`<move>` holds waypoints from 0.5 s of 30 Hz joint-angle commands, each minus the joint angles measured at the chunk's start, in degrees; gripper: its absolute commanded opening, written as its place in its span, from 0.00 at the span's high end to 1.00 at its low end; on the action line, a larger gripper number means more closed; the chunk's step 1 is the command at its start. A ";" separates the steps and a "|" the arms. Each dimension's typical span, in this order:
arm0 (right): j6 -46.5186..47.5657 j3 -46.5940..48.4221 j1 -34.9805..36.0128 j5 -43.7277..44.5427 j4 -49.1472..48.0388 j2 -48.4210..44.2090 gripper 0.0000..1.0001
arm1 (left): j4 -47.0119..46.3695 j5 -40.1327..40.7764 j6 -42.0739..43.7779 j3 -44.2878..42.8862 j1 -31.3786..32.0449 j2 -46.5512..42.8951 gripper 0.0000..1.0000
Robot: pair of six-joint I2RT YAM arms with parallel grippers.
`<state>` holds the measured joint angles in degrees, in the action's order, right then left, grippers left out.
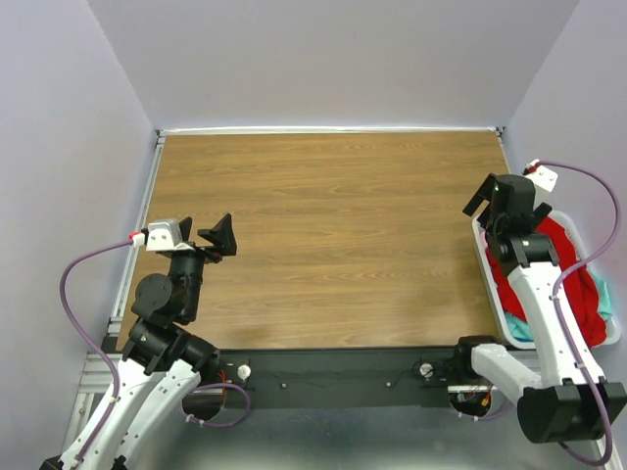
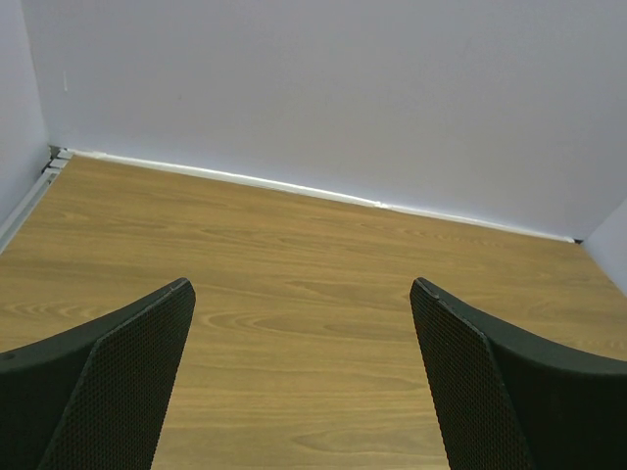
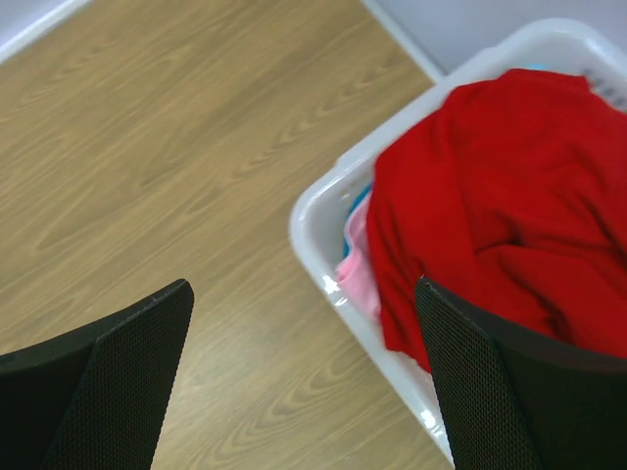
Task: Fold and stack the t-shirts
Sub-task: Grab the tshirt from the pile
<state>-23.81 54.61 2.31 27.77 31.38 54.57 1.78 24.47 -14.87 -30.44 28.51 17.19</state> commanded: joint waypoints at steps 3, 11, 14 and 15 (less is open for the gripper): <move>-1.15 2.61 -2.04 12.22 2.73 8.18 0.00 | 0.94 -2.58 -0.68 -1.73 -0.04 -0.05 0.01; -4.22 2.08 -11.97 2.83 -0.17 15.30 0.03 | 1.21 -3.55 -0.42 -2.08 -0.03 -0.84 0.01; -4.75 0.77 -13.99 -0.43 -2.45 16.01 0.13 | 1.29 -3.29 -0.42 -1.91 -0.04 -1.81 0.01; -4.93 0.50 -14.43 -0.70 -2.89 16.10 0.19 | 1.29 -3.29 -0.51 -1.82 -0.04 -2.16 0.01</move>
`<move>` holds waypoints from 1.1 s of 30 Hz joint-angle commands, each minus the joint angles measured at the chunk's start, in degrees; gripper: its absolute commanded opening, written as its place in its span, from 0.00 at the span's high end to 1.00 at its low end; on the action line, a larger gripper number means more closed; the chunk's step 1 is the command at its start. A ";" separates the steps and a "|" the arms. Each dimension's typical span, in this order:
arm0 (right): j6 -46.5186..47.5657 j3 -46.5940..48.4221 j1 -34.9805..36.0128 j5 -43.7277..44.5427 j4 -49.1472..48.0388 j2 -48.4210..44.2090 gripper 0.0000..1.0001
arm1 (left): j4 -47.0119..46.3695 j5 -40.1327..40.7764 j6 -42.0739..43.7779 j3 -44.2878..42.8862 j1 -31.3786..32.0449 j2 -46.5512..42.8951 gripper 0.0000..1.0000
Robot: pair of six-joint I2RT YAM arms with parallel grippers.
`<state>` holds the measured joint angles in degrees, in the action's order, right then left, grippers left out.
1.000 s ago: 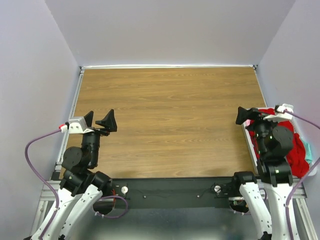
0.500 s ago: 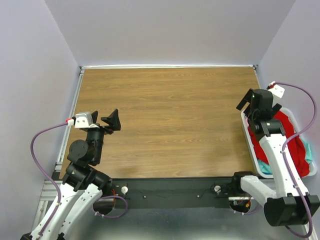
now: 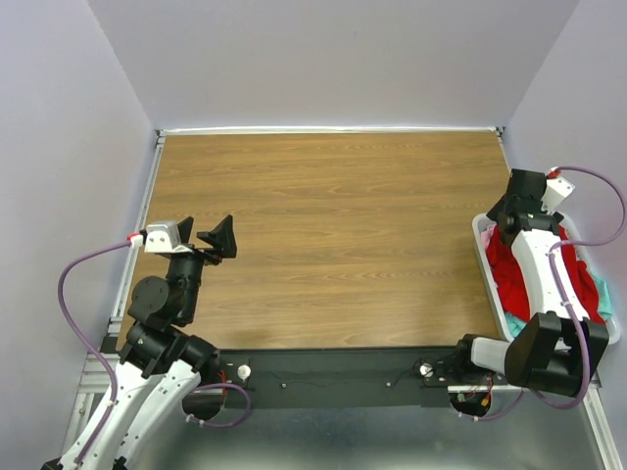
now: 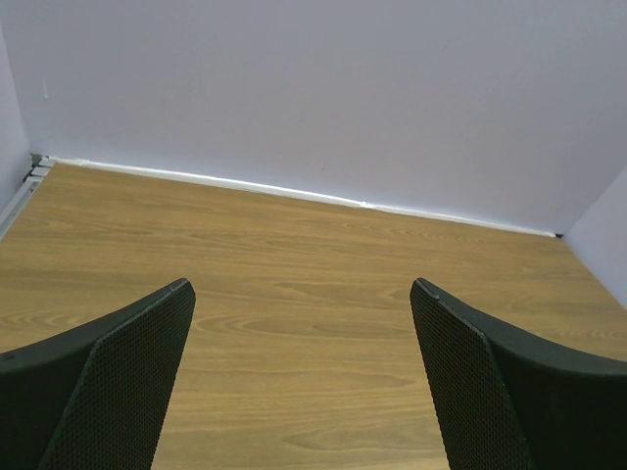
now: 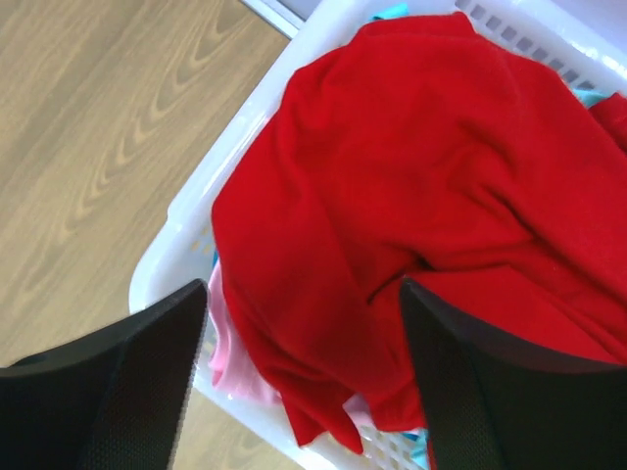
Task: Fold and stack the t-shirts
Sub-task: Grab the tshirt from the pile, then move the tshirt to the center of the board
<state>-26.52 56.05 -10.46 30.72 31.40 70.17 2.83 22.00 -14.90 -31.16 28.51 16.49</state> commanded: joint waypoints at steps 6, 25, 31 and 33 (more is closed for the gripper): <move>-2.22 -3.22 -2.55 -3.91 -4.24 0.14 0.50 | 0.25 -1.08 -0.40 -1.10 0.05 -1.64 0.01; 5.78 13.71 5.49 -12.37 0.42 -1.71 0.99 | -0.63 -2.48 0.04 -0.84 -0.04 -0.58 0.01; 5.87 30.22 26.76 -4.80 2.27 11.28 0.99 | -0.72 -2.58 0.39 -1.19 -0.04 0.12 0.01; 4.99 33.67 34.31 -2.87 2.18 18.11 0.99 | -0.55 -2.23 0.39 -1.01 -0.04 -0.05 0.01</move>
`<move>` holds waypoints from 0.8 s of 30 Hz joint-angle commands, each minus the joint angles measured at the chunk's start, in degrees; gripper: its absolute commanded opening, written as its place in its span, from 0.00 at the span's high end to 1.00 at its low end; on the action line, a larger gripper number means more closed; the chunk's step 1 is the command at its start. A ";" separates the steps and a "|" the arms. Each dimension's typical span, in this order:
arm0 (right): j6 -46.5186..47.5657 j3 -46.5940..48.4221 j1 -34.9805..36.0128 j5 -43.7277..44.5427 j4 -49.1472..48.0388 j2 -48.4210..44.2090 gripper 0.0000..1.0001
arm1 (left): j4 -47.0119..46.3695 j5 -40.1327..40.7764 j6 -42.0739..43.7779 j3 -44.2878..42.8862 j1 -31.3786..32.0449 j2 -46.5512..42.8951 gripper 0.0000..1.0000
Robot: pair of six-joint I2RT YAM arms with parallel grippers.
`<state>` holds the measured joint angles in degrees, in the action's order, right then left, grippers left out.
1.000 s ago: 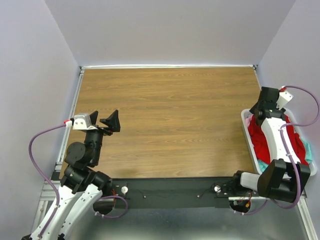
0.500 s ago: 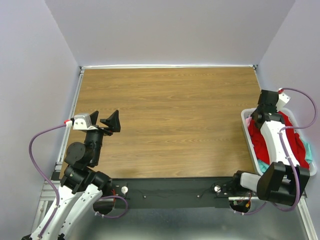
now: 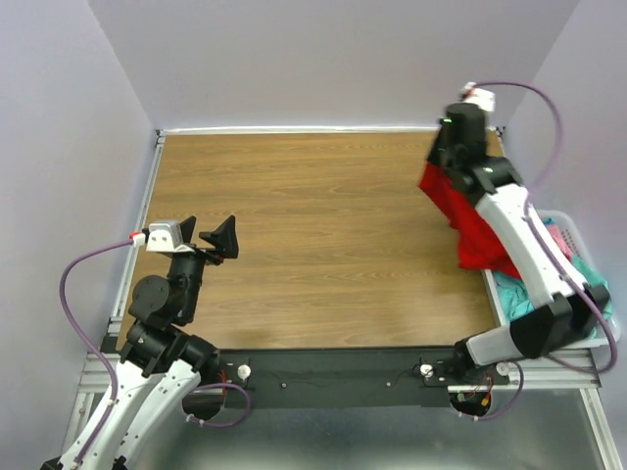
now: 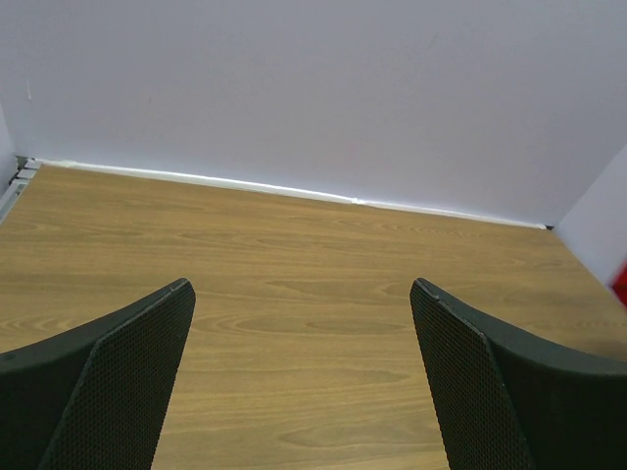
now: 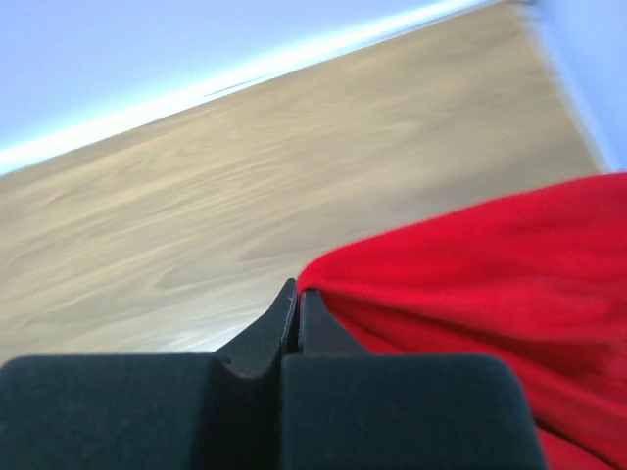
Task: Fold and stack the t-shirts
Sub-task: Move the tshirt to the center of the board
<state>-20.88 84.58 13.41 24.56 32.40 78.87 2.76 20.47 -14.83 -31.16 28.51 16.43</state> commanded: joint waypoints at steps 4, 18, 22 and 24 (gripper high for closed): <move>-3.27 14.45 20.22 1.39 0.47 21.28 0.98 | -0.39 -0.34 0.33 -1.10 -0.12 -0.16 0.01; -3.11 14.94 33.09 0.13 0.20 32.41 0.22 | -0.30 -0.34 0.42 -1.01 -0.12 1.50 0.01; -5.74 -2.16 27.22 -0.82 -1.11 22.94 0.25 | -0.57 -0.60 0.59 -1.19 -0.12 2.73 0.01; -8.02 -8.43 24.57 -2.84 -3.03 19.15 0.26 | -0.66 -0.69 0.68 -1.27 -0.12 3.17 0.01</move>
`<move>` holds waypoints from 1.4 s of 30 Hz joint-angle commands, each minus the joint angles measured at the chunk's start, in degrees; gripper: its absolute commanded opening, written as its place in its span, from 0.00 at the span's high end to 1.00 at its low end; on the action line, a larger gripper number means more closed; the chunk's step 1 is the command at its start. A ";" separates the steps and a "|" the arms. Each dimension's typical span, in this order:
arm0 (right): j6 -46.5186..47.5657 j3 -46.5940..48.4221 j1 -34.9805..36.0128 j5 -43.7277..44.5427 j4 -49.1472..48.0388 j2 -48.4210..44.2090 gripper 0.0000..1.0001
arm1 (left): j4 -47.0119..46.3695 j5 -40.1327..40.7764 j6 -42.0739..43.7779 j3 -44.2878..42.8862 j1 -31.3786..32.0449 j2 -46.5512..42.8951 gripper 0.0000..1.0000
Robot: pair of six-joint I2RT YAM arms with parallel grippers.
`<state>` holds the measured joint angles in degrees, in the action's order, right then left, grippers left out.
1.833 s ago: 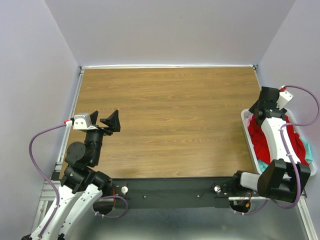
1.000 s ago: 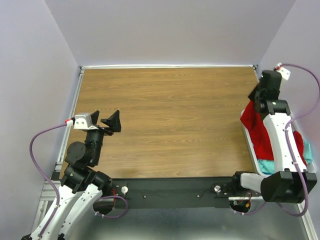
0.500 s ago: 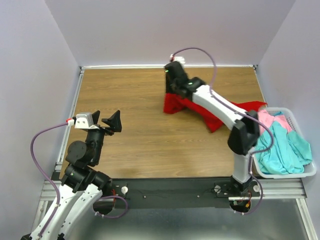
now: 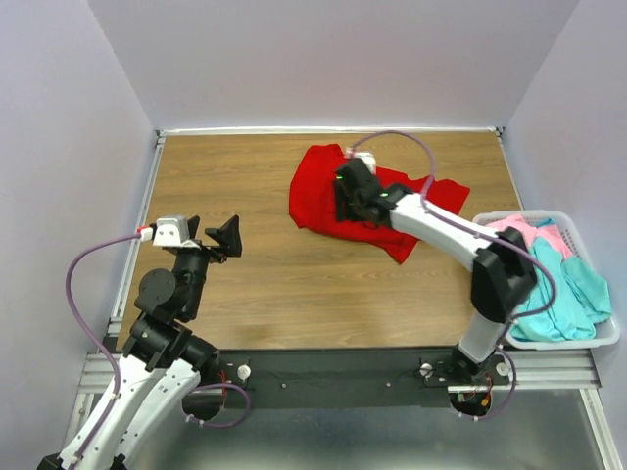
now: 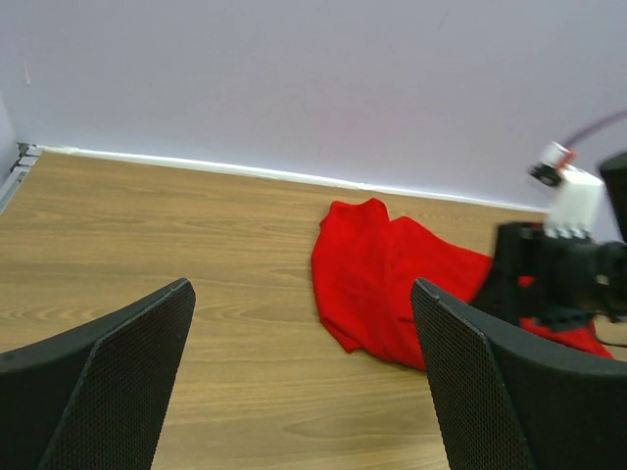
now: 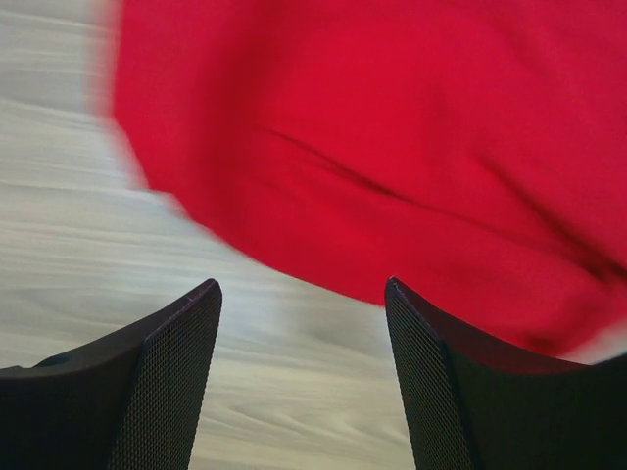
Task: Fold and stack the t-shirts
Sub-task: Move the tshirt to the center of the board, then flatten the tshirt out
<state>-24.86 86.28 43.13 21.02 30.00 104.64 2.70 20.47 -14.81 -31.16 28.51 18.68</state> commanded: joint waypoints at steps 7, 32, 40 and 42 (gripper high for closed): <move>-10.11 -32.29 -18.49 -6.06 -9.33 -20.25 0.31 | -0.85 -1.31 0.83 -1.27 -0.47 2.15 0.01; -11.09 -43.13 -27.14 -14.68 -23.06 -20.70 0.90 | -0.77 -2.28 1.10 -1.63 -0.56 4.79 0.01; -8.80 -28.91 -25.57 -26.55 -16.56 -22.30 0.99 | -0.94 -2.54 1.19 -1.63 -0.65 5.49 0.01; -8.54 -21.71 -21.27 -26.47 -15.41 -20.37 0.99 | -0.94 -2.63 1.27 -1.63 -0.65 6.02 0.01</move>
<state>-35.05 54.72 17.23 -0.73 12.71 83.57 2.63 19.22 -14.39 -31.18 28.18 23.77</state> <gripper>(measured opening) 0.013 0.985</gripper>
